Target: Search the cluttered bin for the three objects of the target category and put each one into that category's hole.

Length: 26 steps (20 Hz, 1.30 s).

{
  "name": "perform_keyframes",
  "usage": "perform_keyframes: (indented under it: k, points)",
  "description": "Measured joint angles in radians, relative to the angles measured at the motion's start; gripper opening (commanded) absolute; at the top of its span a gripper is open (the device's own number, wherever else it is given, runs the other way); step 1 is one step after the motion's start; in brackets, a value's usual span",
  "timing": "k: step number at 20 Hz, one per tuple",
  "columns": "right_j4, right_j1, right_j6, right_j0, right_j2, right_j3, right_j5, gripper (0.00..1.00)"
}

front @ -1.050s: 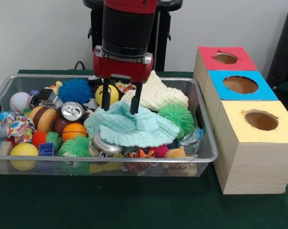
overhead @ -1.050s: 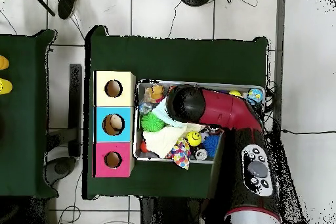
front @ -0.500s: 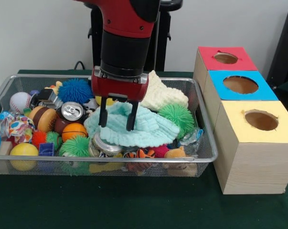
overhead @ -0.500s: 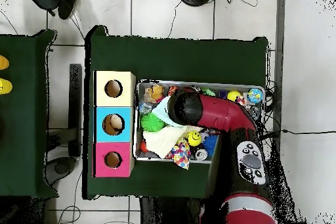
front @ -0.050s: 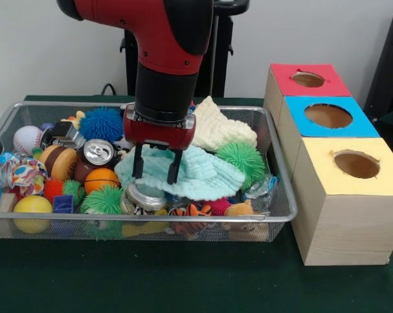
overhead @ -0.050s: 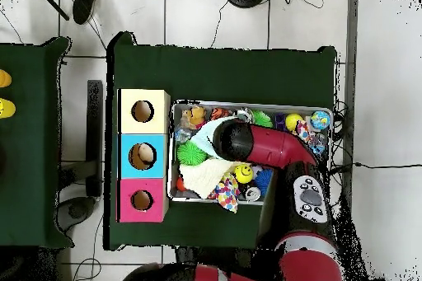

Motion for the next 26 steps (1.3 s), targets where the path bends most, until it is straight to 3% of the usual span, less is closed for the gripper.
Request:
perform_keyframes:
  k: [15,16,26]
  points:
    - [0.019,0.024,0.0,0.039,-0.047,0.011,0.002,1.0]
    - [0.02,0.025,0.0,0.053,-0.063,0.012,0.002,0.0]
    - [0.024,0.025,0.0,0.08,-0.106,0.014,0.002,0.0]
